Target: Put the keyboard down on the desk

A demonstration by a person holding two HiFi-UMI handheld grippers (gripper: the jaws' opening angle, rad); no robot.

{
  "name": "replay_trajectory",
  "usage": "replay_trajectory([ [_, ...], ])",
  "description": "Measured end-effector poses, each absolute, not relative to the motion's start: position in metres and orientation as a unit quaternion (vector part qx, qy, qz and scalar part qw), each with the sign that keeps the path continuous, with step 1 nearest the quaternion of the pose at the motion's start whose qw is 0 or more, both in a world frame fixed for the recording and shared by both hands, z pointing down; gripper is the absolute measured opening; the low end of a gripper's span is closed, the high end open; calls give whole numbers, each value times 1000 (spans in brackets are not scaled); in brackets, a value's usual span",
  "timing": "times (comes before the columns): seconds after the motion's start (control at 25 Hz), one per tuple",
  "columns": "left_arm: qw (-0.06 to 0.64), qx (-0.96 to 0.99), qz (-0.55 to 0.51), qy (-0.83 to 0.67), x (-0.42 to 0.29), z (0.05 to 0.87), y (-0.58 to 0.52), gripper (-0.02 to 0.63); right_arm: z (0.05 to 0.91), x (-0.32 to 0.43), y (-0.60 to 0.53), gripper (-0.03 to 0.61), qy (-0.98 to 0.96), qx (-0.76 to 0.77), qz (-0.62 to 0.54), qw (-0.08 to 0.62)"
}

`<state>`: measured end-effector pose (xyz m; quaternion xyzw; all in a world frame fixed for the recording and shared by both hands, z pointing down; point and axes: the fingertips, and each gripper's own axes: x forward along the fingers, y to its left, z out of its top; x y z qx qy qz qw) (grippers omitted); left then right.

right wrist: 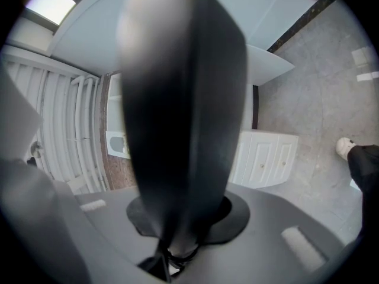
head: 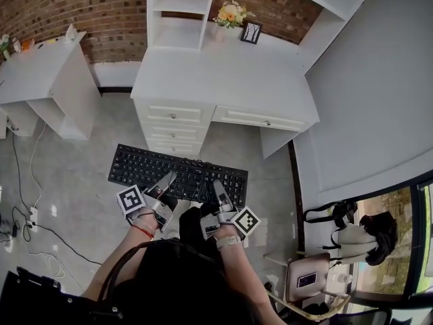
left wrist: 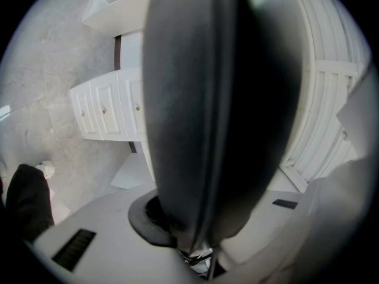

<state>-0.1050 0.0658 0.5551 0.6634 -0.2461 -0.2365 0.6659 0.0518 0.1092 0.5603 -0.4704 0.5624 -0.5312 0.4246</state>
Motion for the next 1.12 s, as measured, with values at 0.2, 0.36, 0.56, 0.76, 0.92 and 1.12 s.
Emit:
replay_trajectory([
  [0.2,664,658,-245,-258,-106,557,38,46,565,52,77,78,565,-462,-542,416],
  [0.36,658,658,-253,-266,-102,557,8,46,564,57,44,78,567,-456,-548,413],
  [0.56,654,658,-258,-268,-87,554,-33,46,561,73,1,77,573,-450,-548,411],
  [0.76,653,657,-264,-268,-70,551,-70,46,557,89,-38,78,576,-448,-547,411],
  [0.92,658,652,-259,-273,-59,555,-89,44,560,100,-57,78,571,-447,-554,409],
  [1.12,661,648,-258,-278,-48,557,-111,46,565,112,-79,78,568,-449,-560,404],
])
